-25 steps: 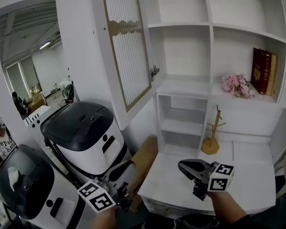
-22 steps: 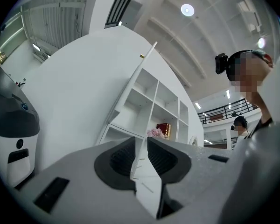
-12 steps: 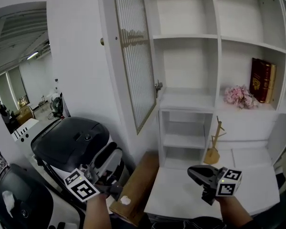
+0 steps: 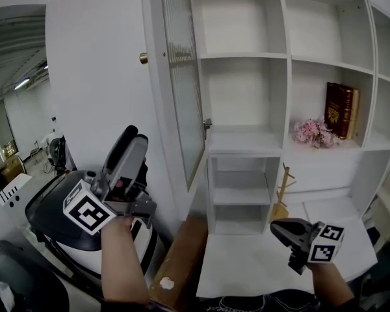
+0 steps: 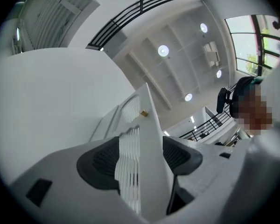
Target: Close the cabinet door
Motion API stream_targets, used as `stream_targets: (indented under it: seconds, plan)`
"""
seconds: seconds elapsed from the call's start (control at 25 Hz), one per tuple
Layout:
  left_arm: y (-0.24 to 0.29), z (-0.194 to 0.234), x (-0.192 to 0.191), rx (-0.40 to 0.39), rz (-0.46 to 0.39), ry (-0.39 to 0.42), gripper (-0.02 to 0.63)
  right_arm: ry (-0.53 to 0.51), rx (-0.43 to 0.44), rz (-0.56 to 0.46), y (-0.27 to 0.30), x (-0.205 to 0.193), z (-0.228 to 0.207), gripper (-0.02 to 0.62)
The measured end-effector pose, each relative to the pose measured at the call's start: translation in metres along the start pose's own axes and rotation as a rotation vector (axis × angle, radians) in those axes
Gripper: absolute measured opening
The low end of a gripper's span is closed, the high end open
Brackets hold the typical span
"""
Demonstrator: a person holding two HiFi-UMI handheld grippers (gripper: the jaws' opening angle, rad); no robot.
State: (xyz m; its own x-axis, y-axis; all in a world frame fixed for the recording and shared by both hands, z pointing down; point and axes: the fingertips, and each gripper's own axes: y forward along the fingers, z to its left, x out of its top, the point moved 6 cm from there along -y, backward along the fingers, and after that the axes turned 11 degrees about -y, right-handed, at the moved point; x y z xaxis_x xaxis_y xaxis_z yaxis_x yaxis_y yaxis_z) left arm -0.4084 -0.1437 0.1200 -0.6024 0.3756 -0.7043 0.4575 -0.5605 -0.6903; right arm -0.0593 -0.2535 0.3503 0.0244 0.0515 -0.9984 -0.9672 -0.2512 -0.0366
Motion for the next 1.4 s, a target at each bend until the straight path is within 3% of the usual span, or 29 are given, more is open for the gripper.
stream_targets:
  seconds: [0.28, 0.52, 0.96, 1.08, 1.24, 1.4]
  plan:
    - [0.055, -0.003, 0.030, -0.179, -0.008, -0.014, 0.325, -0.013, -0.065, -0.011, -0.002, 0.010, 0.000, 0.006]
    - [0.081, 0.008, 0.051, -0.269, 0.010, -0.120, 0.325, -0.032, -0.092, 0.003, 0.006, 0.013, 0.003, 0.006]
    - [0.114, 0.004, 0.060, -0.386, 0.016, -0.200, 0.321, -0.020, -0.123, 0.018, 0.017, 0.011, 0.004, 0.006]
    - [0.119, -0.001, 0.059, -0.429, 0.014, -0.197, 0.310, -0.018, -0.134, 0.012, 0.017, 0.012, 0.003, 0.006]
    - [0.118, -0.004, 0.061, -0.482, -0.009, -0.194, 0.210, -0.020, -0.155, 0.017, 0.016, 0.011, 0.002, 0.006]
    - [0.123, 0.001, 0.061, -0.538, -0.027, -0.269, 0.181, -0.018, -0.177, 0.016, 0.012, 0.012, -0.001, 0.006]
